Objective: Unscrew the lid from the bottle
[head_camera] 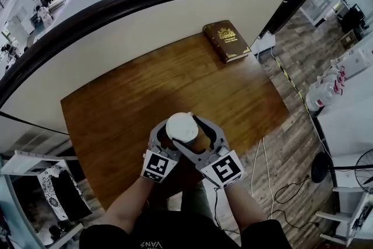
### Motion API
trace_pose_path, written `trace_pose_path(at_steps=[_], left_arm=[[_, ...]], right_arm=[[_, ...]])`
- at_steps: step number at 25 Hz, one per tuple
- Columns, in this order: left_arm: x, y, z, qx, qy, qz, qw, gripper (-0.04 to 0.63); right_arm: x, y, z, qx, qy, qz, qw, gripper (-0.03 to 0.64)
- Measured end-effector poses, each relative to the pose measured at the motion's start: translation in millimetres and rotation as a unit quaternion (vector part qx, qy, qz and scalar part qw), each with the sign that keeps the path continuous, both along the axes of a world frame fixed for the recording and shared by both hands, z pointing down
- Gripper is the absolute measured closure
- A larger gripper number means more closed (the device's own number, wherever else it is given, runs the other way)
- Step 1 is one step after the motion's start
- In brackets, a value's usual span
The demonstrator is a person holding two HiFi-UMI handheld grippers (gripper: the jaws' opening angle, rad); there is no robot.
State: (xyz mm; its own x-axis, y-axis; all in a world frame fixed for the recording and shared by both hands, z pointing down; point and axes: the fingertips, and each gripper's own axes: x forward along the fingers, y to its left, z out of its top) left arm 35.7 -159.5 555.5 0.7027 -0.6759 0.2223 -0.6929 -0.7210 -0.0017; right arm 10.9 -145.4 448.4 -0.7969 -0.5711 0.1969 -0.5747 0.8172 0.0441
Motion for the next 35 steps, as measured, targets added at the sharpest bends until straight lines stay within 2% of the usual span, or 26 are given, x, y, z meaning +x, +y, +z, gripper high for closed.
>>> trace_pose_path(at_steps=[5, 9, 12, 15, 17, 19, 25, 28, 30, 32, 33, 35], left_arm=[[0.5, -3.2, -0.5, 0.0, 0.007, 0.011, 0.9999, 0.221], [-1.5, -4.5, -0.3, -0.006, 0.018, 0.015, 0.9997, 0.219], [-1.1, -4.8, 0.0, -0.001, 0.021, 0.029, 0.9994, 0.219], [-0.7, -5.3, -0.2, 0.01, 0.022, 0.04, 0.9989, 0.219], [-0.9, -5.1, -0.6, 0.01, 0.024, 0.041, 0.9988, 0.219], [-1.1, -4.8, -1.8, 0.012, 0.025, 0.036, 0.999, 0.219], [-0.1, -3.7, -4.3, 0.005, 0.026, 0.028, 0.9993, 0.219], [0.9, -4.6, -3.5, 0.013, 0.024, 0.03, 0.9992, 0.221], [1.0, -4.5, -3.3, 0.015, 0.019, 0.032, 0.9992, 0.221], [-0.2, -3.7, -2.1, 0.011, 0.016, 0.029, 0.9994, 0.221], [-1.0, -3.7, -2.3, 0.009, 0.017, 0.025, 0.9995, 0.219], [-2.4, -3.6, -3.2, 0.006, 0.021, 0.019, 0.9996, 0.221]], right_arm=[[-1.4, -4.8, 5.4, -0.014, 0.001, -0.037, 0.999, 0.308], [-6.6, -6.9, 1.3, -0.016, -0.001, -0.101, 0.995, 0.308], [-6.8, -6.7, 1.6, -0.019, -0.003, -0.166, 0.986, 0.308], [-7.9, -6.3, 0.4, -0.023, -0.005, -0.239, 0.971, 0.308], [-8.5, -5.5, -0.6, -0.026, -0.004, -0.292, 0.956, 0.308], [-8.8, -3.5, -1.7, -0.028, -0.004, -0.351, 0.936, 0.308], [-7.5, 2.3, -3.0, -0.028, 0.014, -0.518, 0.855, 0.308], [-4.2, 2.7, 0.6, -0.023, 0.03, -0.579, 0.814, 0.308], [-2.6, 2.8, 1.3, -0.022, 0.034, -0.609, 0.792, 0.308], [-2.8, 3.2, 1.3, -0.027, 0.035, -0.628, 0.777, 0.308], [-3.3, 3.3, 1.3, -0.031, 0.035, -0.631, 0.774, 0.308], [-6.0, 3.4, -1.1, -0.055, 0.026, -0.622, 0.781, 0.308]])
